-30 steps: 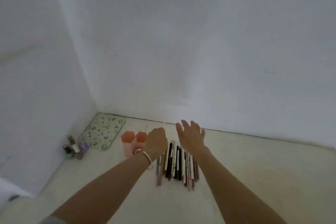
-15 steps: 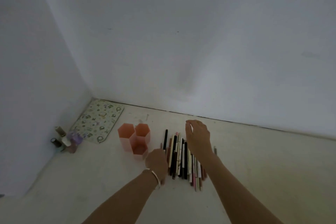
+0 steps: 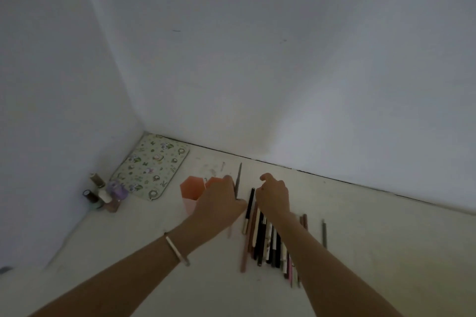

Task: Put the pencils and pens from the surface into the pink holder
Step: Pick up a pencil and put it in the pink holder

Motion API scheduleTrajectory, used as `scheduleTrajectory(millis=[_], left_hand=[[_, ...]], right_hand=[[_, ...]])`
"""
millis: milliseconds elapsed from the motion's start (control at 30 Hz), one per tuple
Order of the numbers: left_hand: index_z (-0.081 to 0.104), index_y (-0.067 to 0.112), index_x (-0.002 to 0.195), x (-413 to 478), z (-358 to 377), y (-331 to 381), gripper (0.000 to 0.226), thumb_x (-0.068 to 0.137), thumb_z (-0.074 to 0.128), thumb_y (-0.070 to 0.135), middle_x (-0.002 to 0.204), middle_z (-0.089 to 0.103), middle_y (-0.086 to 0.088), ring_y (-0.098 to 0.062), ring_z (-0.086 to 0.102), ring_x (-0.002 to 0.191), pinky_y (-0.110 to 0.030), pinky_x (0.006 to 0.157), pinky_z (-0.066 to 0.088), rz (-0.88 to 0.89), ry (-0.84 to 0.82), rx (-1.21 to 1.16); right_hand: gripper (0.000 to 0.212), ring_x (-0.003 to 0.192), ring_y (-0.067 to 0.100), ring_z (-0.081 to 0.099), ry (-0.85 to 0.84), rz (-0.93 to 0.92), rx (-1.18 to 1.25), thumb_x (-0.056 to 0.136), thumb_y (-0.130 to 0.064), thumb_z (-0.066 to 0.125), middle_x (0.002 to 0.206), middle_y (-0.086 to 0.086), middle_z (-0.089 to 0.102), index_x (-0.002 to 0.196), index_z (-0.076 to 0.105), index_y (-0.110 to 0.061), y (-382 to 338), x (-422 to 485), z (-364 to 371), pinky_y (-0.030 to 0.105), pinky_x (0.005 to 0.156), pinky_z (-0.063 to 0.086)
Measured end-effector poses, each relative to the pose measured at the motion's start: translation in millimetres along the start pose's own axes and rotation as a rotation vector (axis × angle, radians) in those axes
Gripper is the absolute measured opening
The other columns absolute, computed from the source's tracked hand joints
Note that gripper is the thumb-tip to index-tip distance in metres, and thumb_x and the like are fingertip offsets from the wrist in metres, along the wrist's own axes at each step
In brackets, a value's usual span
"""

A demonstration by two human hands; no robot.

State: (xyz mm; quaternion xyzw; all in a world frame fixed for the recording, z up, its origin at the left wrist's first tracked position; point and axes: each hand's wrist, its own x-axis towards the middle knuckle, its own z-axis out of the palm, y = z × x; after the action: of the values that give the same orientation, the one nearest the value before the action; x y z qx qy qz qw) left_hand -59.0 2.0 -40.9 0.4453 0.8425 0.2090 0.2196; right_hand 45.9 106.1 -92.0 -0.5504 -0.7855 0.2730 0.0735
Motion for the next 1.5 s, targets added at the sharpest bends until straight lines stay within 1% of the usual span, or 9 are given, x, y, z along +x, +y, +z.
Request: scheduleTrajectory(millis=[200,433,567,667,833,1000,1200,1333,1500], left_hand=[[0.041,0.029,0.125,0.3,-43.6,-32.4,0.054,0.077,0.065,0.022,0.070,0.064,0.002,-0.011,0.067,0.057,-0.036,0.055,0.060,-0.028,0.102,-0.508],[0.009,0.052,0.146,15.7,-62.1,-71.2,0.105,0.073,0.071,0.009,0.067,0.065,0.005,-0.011,0.066,0.051,-0.028,0.048,0.058,0.025,0.355,-0.489],[0.020,0.044,0.143,30.0,-72.0,-88.4,0.095,0.073,0.070,0.005,0.077,0.066,0.003,-0.011,0.068,0.054,-0.029,0.051,0.058,0.020,0.552,-0.588],[0.023,0.038,0.139,36.8,-69.7,-93.1,0.091,0.070,0.072,0.005,0.088,0.066,0.004,-0.008,0.069,0.059,-0.021,0.051,0.055,0.035,0.653,-0.562],[0.028,0.033,0.132,29.8,-40.0,-102.4,0.078,0.073,0.074,0.008,0.090,0.061,0.012,0.002,0.067,0.067,-0.014,0.051,0.052,0.064,0.562,-0.403],[0.051,0.024,0.110,18.3,-16.8,-110.5,0.033,0.082,0.069,0.027,0.093,0.061,0.011,-0.008,0.058,0.082,-0.026,0.065,0.054,0.142,0.558,-0.034],[0.054,0.015,0.118,10.2,-25.9,-118.4,0.029,0.089,0.055,0.014,0.108,0.057,0.004,-0.011,0.056,0.090,-0.025,0.069,0.050,0.096,0.641,-0.272],[0.050,0.010,0.095,-0.3,-26.5,-124.9,0.011,0.088,0.046,0.002,0.082,0.054,0.001,-0.021,0.054,0.076,-0.028,0.059,0.039,-0.284,0.657,-0.540],[0.047,0.004,0.095,-32.6,3.6,-131.1,0.009,0.087,0.051,0.002,0.078,0.049,-0.008,-0.025,0.047,0.075,-0.034,0.067,0.039,-0.666,0.448,-0.711]], right_hand=[[0.021,0.100,0.023,0.053,-0.049,-0.096,-0.411,0.095,-0.017,0.042,0.105,0.005,0.064,0.114,0.049,-0.013,-13.2,18.0,44.1,0.032,0.083,0.040],[0.033,0.097,0.025,0.056,-0.008,-0.128,-0.398,0.091,-0.011,0.042,0.100,0.007,0.066,0.124,0.045,-0.010,-20.2,23.3,62.5,0.034,0.084,0.046],[0.032,0.072,0.029,0.058,0.259,-0.168,0.072,0.087,-0.007,0.049,0.075,0.011,0.062,0.118,0.052,-0.001,-51.7,39.5,21.6,0.037,0.064,0.049],[0.035,0.075,0.026,0.057,0.408,-0.212,0.370,0.089,-0.012,0.051,0.080,0.007,0.059,0.123,0.049,-0.009,-77.4,44.4,-13.1,0.032,0.061,0.045],[0.035,0.075,0.013,0.047,0.505,-0.403,0.643,0.088,-0.015,0.051,0.079,-0.009,0.049,0.122,0.044,-0.024,-106.5,20.4,-36.7,0.014,0.066,0.038],[0.032,0.073,0.009,0.046,0.450,-0.459,0.672,0.088,-0.013,0.054,0.081,-0.005,0.052,0.115,0.044,-0.026,-109.1,-3.9,-27.7,0.019,0.065,0.039],[0.034,0.082,0.004,0.050,0.317,-0.469,0.553,0.090,-0.019,0.058,0.088,-0.013,0.057,0.112,0.040,-0.037,-102.7,-22.5,5.4,0.027,0.076,0.046],[0.029,0.092,0.010,0.053,0.192,-0.479,0.397,0.091,-0.023,0.058,0.095,-0.009,0.059,0.113,0.043,-0.034,-99.5,-27.9,31.3,0.023,0.079,0.043],[0.021,0.085,0.021,0.054,0.191,-0.544,0.206,0.095,-0.027,0.055,0.091,0.007,0.063,0.113,0.055,-0.016,-94.7,-39.5,51.6,0.034,0.079,0.048]])
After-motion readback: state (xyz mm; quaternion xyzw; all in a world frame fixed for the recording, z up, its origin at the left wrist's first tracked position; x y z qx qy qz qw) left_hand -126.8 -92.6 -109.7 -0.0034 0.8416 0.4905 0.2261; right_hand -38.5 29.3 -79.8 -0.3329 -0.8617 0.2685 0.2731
